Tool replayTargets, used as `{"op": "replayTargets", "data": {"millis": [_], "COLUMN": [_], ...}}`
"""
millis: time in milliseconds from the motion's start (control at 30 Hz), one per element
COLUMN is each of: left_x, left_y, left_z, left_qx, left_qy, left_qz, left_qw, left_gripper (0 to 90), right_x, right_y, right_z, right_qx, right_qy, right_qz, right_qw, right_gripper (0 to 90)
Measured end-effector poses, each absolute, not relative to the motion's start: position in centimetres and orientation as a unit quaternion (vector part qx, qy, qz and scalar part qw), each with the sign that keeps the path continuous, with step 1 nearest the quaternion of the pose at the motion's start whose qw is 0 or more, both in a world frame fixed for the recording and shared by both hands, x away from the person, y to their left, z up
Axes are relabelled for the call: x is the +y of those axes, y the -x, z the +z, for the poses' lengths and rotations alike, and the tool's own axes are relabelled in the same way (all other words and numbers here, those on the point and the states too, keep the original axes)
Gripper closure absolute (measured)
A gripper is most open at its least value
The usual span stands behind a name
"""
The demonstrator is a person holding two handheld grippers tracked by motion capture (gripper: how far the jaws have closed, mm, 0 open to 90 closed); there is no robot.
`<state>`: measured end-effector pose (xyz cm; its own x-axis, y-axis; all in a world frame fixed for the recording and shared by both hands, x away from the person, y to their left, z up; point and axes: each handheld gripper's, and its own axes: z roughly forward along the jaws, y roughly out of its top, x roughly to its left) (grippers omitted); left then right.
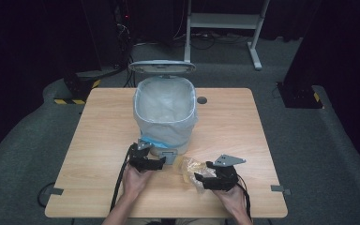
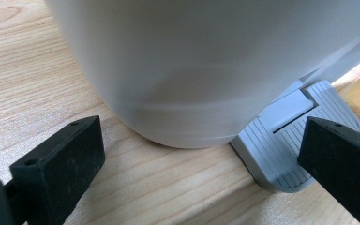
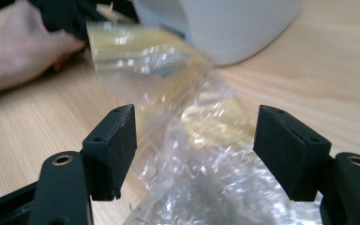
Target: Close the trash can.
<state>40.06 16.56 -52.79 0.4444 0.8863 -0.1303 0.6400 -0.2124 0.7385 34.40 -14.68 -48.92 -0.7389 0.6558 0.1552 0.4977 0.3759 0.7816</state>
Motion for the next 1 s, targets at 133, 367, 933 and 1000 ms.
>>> {"op": "replayTargets", "data": {"millis": [133, 367, 933, 1000], "left_x": [16.6, 16.6, 16.6, 16.6], "left_y": [-40.1, -40.1, -40.1, -40.1], "left_z": [-52.8, -52.8, -52.8, -52.8], "left_qx": [0.501, 0.501, 0.501, 0.501], "left_qy": [-0.761, -0.761, -0.761, -0.761], "left_qz": [0.163, 0.163, 0.163, 0.163], "left_qw": [0.378, 0.378, 0.378, 0.378], "left_gripper": [0.8, 0.8, 0.9, 0.8], "right_x": [-14.2, -13.6, -12.3, -12.2], "right_y": [-34.0, -33.4, -33.2, -33.4], "right_z": [-49.6, -50.1, -51.7, -51.8], "right_qx": [0.828, 0.831, 0.844, 0.845], "right_qy": [-0.345, -0.336, -0.330, -0.330], "right_qz": [0.435, 0.434, 0.417, 0.414], "right_qw": [0.087, 0.087, 0.076, 0.074], "right_gripper": [30.1, 29.3, 22.0, 21.2]}}
